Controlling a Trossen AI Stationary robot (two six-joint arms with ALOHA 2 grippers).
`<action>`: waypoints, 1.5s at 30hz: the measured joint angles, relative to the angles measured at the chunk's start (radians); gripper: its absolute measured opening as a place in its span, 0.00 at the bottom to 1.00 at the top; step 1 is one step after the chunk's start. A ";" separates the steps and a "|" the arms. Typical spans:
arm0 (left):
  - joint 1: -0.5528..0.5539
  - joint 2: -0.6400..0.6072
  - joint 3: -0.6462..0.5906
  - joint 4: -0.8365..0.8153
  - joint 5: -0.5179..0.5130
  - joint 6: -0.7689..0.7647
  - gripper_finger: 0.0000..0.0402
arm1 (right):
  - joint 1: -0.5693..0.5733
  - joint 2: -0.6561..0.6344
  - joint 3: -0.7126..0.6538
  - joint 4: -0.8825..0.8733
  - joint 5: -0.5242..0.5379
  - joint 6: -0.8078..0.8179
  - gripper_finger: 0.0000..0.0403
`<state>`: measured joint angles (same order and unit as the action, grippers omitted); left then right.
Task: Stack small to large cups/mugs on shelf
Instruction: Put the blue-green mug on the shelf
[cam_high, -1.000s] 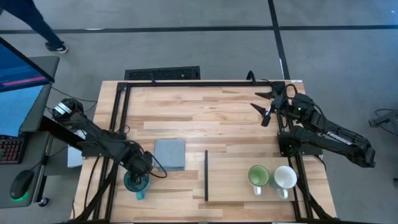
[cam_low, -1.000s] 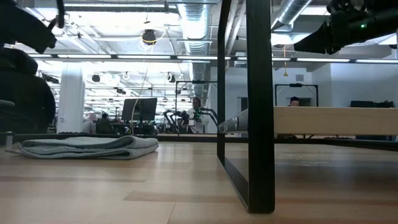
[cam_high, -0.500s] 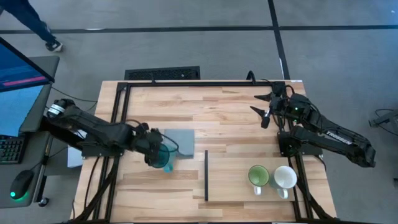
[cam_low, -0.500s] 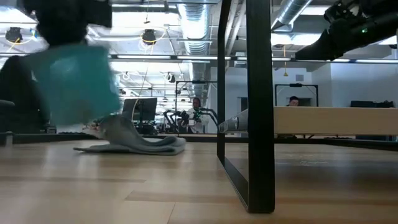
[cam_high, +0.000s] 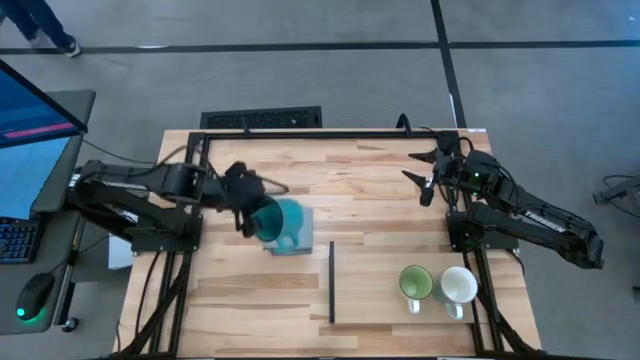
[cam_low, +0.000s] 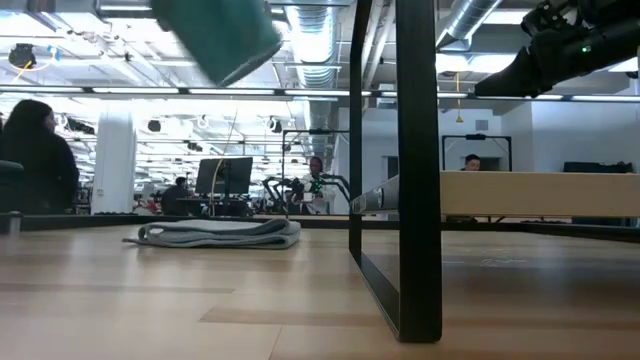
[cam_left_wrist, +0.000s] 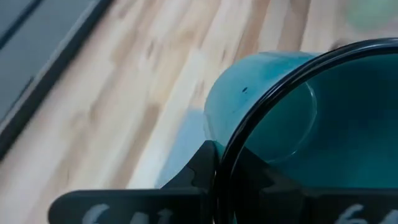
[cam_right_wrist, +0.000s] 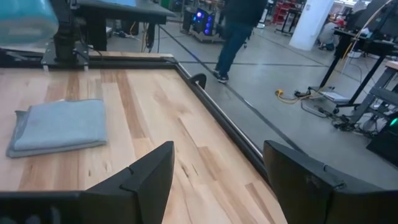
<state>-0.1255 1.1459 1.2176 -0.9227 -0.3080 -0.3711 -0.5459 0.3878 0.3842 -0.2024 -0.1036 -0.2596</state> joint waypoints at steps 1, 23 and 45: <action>0.021 0.008 0.027 0.008 0.014 0.024 0.02 | 0.000 0.000 0.000 0.000 0.000 0.006 0.67; 0.161 0.656 0.800 -0.167 0.259 0.316 0.02 | 0.000 0.000 0.000 -0.122 0.000 0.087 0.67; 0.041 0.989 1.109 -0.158 0.356 0.220 0.02 | 0.000 0.000 0.000 -0.205 0.000 0.068 0.67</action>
<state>-0.0842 2.1349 2.3269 -1.0811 0.0484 -0.1512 -0.5461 0.3878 0.3843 -0.4069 -0.1036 -0.1920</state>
